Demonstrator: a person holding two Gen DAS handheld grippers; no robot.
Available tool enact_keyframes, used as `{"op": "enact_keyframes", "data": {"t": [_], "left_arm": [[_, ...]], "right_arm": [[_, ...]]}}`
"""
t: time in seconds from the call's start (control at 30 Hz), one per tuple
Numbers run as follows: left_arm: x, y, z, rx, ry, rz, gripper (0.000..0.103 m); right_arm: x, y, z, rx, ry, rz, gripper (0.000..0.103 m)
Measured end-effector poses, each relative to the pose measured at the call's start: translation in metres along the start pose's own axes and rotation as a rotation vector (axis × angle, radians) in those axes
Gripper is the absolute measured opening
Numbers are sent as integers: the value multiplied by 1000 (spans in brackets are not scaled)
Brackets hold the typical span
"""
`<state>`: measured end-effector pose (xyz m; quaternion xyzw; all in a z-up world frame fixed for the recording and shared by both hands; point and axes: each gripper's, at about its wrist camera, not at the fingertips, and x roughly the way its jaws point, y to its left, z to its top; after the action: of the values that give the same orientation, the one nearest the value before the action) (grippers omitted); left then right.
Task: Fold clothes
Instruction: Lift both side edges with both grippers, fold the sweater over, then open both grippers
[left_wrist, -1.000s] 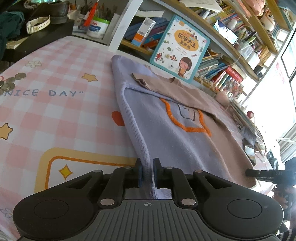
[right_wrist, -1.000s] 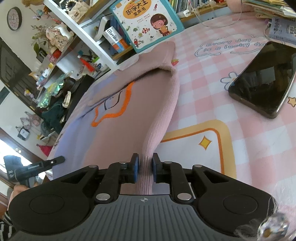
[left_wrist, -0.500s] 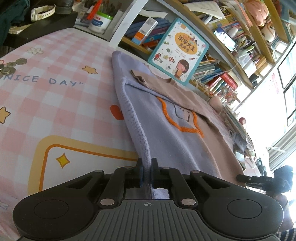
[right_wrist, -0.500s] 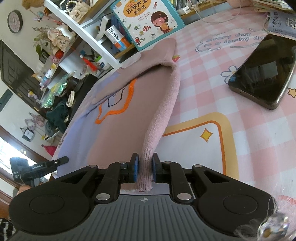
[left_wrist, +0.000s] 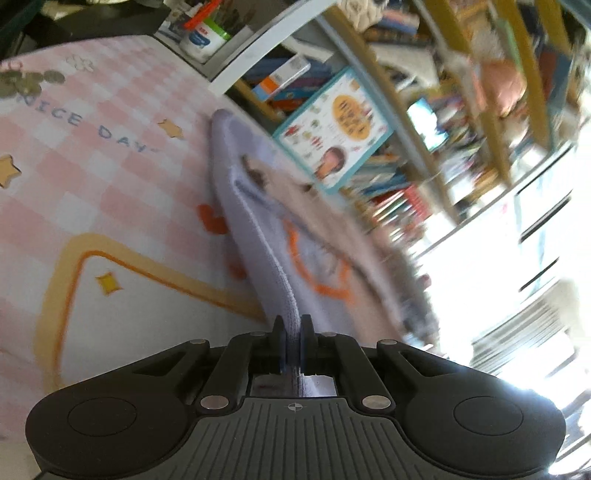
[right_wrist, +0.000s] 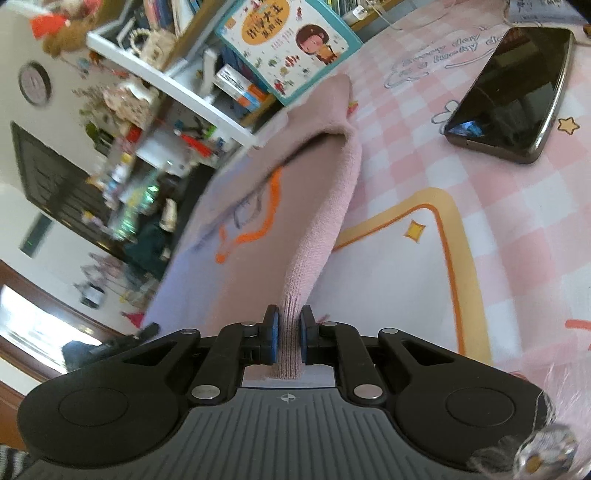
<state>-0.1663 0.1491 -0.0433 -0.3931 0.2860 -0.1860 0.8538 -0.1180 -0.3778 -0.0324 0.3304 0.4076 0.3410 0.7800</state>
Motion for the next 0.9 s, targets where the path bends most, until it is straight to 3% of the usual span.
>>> {"op": "enact_keyframes", "data": {"t": [0.23, 0.4, 0.6, 0.9], "left_arm": [[18, -7, 27, -75, -140, -236, 5], [34, -18, 58, -81, -262, -298, 5], [60, -11, 94, -129, -367, -276, 5], [116, 14, 132, -169, -353, -132, 5]], "right_arm": [[3, 10, 37, 54, -128, 245, 10], [18, 18, 80, 95, -264, 352, 10], [42, 16, 129, 125, -374, 394, 10], [99, -5, 189, 177, -382, 284, 10]]}}
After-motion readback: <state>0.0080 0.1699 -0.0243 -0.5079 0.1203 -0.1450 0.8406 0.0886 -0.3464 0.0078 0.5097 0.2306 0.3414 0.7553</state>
